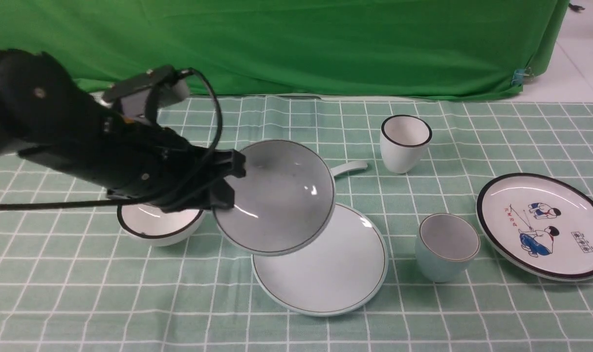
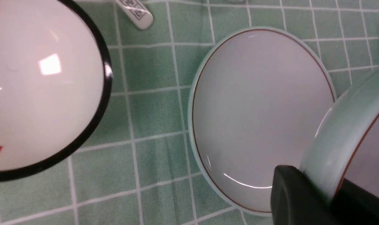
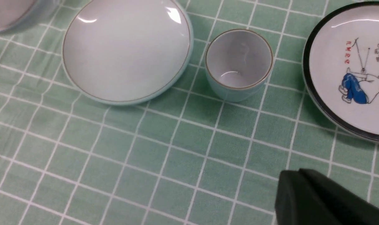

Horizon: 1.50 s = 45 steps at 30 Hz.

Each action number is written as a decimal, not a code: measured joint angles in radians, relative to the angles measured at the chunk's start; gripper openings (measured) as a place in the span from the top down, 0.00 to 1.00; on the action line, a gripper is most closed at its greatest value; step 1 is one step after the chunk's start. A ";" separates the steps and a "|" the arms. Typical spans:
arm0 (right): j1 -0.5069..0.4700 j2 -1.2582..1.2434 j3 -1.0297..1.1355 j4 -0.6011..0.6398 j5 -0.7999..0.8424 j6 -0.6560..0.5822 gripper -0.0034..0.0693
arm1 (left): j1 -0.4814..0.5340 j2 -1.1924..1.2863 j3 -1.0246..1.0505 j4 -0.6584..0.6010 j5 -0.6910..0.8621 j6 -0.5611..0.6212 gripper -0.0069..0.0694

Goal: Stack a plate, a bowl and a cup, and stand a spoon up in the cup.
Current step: Use the left arm to put the blue rice bowl into the blue large plate in the middle

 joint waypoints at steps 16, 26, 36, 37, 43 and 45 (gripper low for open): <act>-0.009 0.396 -0.293 -0.169 0.183 0.105 0.91 | -0.095 0.369 -0.190 0.051 -0.015 -0.047 0.87; -0.190 0.720 -0.426 0.145 0.180 -0.124 0.83 | -0.095 0.395 -0.190 0.058 -0.009 -0.047 0.87; -0.192 0.926 -0.426 0.167 0.057 -0.141 0.32 | -0.096 0.394 -0.192 0.063 -0.009 -0.047 0.58; -0.192 0.950 -0.426 0.168 0.044 -0.141 0.32 | -0.096 0.393 -0.199 0.066 0.004 -0.047 0.51; -0.192 1.026 -0.427 0.164 -0.018 -0.142 0.43 | -0.096 0.326 -0.265 0.183 0.135 -0.046 0.43; -0.192 1.039 -0.428 0.164 -0.036 -0.148 0.57 | -0.096 0.269 -0.288 0.247 0.189 -0.046 0.52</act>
